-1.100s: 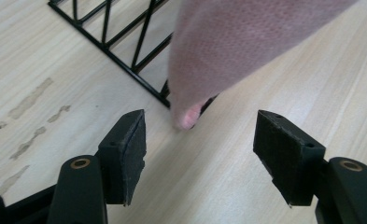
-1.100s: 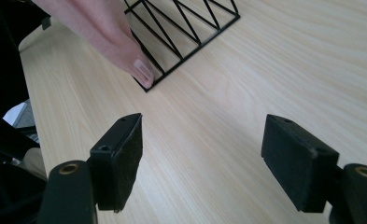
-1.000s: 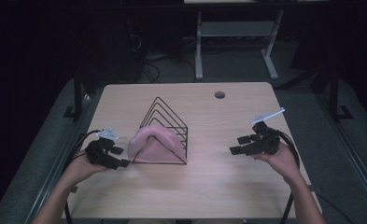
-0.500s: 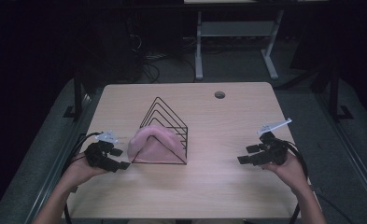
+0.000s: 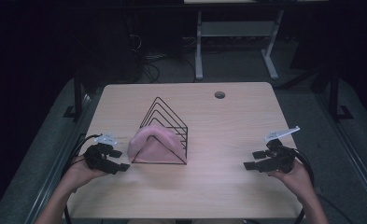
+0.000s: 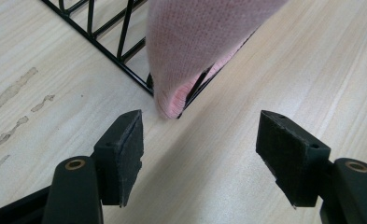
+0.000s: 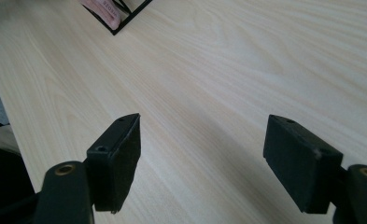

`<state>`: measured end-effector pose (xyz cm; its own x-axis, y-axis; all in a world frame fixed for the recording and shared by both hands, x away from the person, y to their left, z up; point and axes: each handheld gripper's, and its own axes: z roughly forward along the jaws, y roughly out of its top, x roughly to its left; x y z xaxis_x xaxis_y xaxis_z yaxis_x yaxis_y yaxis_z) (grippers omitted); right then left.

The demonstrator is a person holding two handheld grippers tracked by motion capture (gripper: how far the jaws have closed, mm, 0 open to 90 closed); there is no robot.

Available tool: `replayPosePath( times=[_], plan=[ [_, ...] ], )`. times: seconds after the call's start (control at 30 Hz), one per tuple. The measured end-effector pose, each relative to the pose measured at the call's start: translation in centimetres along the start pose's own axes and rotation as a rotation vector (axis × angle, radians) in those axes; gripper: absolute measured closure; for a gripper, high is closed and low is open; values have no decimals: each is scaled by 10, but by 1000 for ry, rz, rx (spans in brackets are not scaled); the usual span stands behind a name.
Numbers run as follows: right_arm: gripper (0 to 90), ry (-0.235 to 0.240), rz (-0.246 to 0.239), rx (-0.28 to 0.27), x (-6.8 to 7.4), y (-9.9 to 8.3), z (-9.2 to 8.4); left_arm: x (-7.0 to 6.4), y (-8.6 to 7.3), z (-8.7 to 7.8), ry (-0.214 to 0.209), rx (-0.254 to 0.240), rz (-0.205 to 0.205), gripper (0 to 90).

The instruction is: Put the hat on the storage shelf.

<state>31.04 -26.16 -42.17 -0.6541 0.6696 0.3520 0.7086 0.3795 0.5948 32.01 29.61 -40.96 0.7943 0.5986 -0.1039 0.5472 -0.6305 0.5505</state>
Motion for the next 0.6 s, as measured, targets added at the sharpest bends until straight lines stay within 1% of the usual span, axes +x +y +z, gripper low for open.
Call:
replayPosePath(
  times=[0.07,0.13,0.2,0.23,0.27,0.33,0.4,0.47,0.5,0.53,0.57,0.6],
  plan=[
    [270,-10,3,-7,0,-4,0,-2,-1,0,3,-9,-7,320],
    [270,-7,2,-21,1,-8,-2,-2,-1,-1,4,-12,-1,320],
    [270,-12,1,-21,1,-11,-3,-4,-1,-1,8,-15,0,320],
    [270,-12,4,-21,2,-13,-3,-5,-2,0,8,-27,-12,320],
    [270,-15,6,-20,2,-16,-3,-5,-2,0,7,-22,-4,320],
    [270,-20,9,-23,2,-20,-4,-7,-4,1,15,-26,-2,319],
    [270,-23,13,-29,3,-25,-5,-8,-7,2,12,-14,3,320],
    [269,-22,17,-43,3,-32,-6,-11,-9,3,17,-26,-8,318],
    [269,-20,18,-49,3,-35,-6,-11,-10,2,16,-27,-4,318],
    [269,-20,27,-54,4,-37,-6,-13,-11,2,17,-37,-13,317],
    [269,-20,29,-60,4,-40,-7,-14,-13,1,22,-34,-9,317],
    [267,-22,28,-68,4,-43,-7,-15,-14,2,26,-40,-17,317]
  ],
)
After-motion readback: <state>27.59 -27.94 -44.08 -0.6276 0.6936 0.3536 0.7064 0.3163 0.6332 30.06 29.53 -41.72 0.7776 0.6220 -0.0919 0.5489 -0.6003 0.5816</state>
